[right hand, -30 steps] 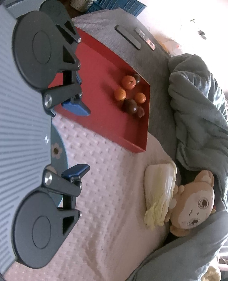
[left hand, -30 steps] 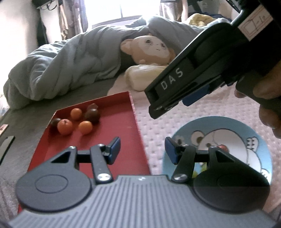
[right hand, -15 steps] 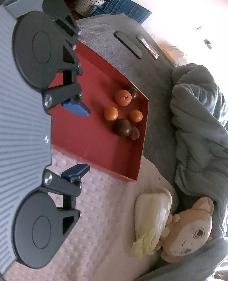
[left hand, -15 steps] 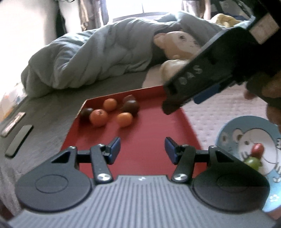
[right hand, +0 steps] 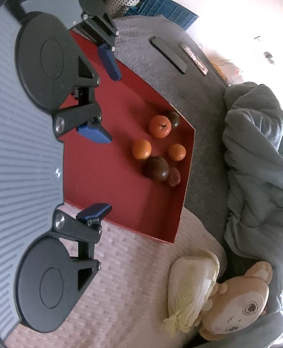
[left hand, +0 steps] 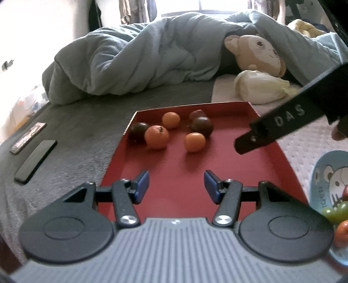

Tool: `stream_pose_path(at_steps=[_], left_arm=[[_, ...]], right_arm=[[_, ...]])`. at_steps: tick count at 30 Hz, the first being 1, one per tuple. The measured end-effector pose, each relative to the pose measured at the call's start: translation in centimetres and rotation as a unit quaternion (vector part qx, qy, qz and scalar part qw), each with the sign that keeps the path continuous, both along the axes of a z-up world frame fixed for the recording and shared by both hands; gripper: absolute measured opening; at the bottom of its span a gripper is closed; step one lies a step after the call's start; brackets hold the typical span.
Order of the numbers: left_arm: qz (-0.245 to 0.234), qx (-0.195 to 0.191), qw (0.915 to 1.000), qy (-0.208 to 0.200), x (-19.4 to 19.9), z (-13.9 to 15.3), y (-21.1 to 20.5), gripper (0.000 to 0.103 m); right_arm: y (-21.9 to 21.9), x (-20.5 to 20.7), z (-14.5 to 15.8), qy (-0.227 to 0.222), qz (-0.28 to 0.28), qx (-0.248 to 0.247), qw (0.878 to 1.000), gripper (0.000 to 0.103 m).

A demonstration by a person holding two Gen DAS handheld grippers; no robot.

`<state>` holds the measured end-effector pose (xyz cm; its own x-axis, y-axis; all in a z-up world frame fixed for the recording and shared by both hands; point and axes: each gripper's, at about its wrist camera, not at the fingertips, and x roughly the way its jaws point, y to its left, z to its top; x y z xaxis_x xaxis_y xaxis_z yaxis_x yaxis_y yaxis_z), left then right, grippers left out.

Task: Organize fruits
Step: 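Move both open grippers back over the red tray, then grasp a small tangerine with the right gripper while the left grasps a large tangerine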

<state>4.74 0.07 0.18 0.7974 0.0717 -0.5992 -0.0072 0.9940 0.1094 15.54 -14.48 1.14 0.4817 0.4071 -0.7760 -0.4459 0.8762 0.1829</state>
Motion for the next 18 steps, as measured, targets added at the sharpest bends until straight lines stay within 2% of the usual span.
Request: stream_pose_path(at_steps=[5,12,16,18], left_arm=[[0.016,-0.006,0.9998,0.007,0.8,-0.2,1.1,0.058],[0.027,-0.016,0.9994,0.017,2.0,-0.4,1.6,0.058],[0.025,-0.005,0.9994,0.022,2.1,-0.7,1.5,0.058],[0.028,-0.003,0.9993,0.026,2.3,-0.9,1.7,0.058]], right_arm=[[0.9,0.5,-0.6,0.001,0.007,-0.006,1.000,0.067],[3.0,1.7,-0.7,-0.020,0.019,0.005,1.000,0.066],[5.4,2.5,-1.2,-0.027,0.044,-0.005,0.999,0.065],[6.3,2.8,-1.8,-0.021,0.049,-0.012,0.999,0.056]])
